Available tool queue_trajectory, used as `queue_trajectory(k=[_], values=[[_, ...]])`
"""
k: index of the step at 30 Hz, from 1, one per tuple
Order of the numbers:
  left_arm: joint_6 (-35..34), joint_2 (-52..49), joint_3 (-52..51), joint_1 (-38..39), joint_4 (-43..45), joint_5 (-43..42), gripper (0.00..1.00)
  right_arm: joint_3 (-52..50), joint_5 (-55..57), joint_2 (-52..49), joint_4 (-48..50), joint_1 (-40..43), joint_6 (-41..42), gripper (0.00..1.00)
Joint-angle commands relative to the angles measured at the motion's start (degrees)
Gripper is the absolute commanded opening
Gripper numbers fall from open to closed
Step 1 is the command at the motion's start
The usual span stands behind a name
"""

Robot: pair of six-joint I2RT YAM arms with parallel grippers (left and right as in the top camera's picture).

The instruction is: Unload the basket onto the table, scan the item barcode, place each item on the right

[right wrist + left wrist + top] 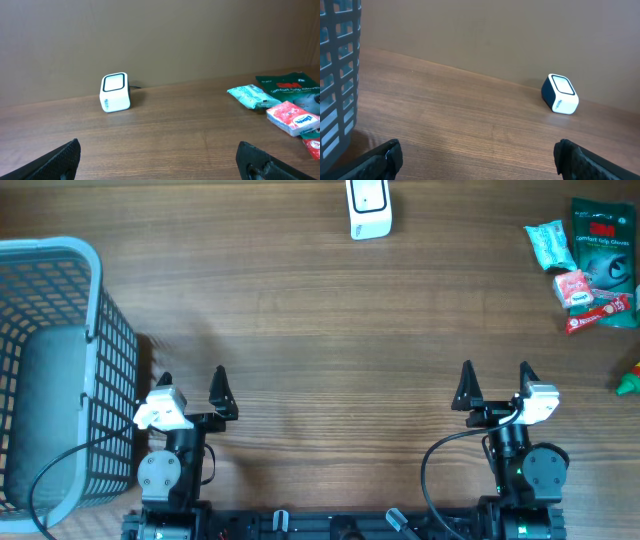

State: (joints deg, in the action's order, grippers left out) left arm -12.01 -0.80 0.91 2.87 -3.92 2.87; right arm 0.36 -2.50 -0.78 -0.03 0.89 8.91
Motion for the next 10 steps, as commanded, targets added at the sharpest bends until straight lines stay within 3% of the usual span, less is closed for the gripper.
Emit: queue_trajectory(k=[1,10], values=[[1.33,0.42,-0.55,-0.44,-0.13,-0.9,1.0,-0.07,-0.24,0.5,0.13,-0.33,-0.81,1.0],[1.33,0.44,-0.55,-0.44,-0.13,-0.9,1.0,-0.07,-0.24,0.5,0.13,-0.33,-0.83,1.0]])
